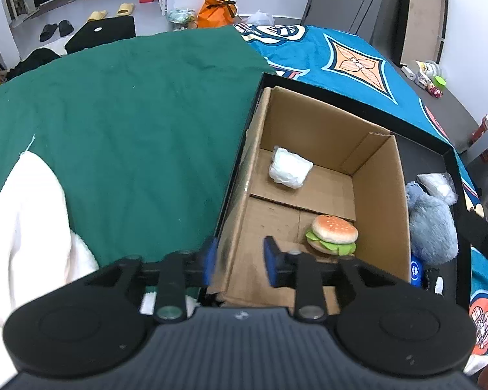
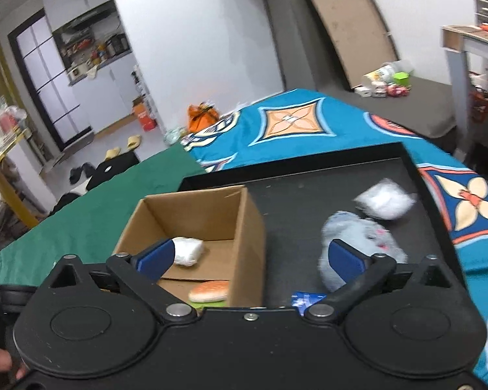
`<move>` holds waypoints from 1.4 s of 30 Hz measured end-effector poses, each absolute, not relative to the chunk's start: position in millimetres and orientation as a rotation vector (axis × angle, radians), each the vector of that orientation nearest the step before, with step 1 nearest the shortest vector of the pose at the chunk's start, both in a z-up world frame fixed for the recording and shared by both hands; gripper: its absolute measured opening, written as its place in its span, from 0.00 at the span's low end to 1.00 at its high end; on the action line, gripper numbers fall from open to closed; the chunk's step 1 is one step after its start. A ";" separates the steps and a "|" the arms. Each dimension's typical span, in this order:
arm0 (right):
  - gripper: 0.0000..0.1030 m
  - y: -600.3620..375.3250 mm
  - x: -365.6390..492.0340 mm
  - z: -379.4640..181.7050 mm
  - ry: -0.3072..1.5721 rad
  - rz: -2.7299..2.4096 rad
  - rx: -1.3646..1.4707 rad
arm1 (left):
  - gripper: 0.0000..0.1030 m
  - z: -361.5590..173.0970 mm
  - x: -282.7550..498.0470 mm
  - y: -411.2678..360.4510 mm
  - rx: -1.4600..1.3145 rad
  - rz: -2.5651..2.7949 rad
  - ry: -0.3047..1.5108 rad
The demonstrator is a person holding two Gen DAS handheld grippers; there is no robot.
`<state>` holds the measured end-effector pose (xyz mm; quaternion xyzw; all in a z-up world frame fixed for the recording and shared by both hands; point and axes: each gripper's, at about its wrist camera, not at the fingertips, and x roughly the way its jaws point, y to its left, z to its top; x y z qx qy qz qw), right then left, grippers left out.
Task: Organize soft objects
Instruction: 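Move the right gripper to the black-and-white fabric pouch and grasp it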
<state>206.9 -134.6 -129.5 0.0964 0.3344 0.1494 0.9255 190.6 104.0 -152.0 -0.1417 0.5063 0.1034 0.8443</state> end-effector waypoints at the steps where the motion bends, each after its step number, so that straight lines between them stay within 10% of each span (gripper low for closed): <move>1: 1.00 -141.2 204.6 -130.6 0.684 0.306 0.211 | 0.36 -150.3 189.9 101.5 -0.287 0.220 1.064; 11: 1.00 -181.1 193.7 -145.2 0.680 0.267 0.230 | 0.68 -138.1 185.6 87.2 -0.213 0.242 1.032; 23: 0.98 -219.4 194.4 -181.3 0.769 0.224 0.283 | 0.69 -135.1 189.2 66.9 -0.126 0.253 1.062; 42: 0.47 -246.0 209.5 -230.3 0.879 0.154 0.340 | 0.69 -138.6 204.0 31.3 0.029 0.302 1.102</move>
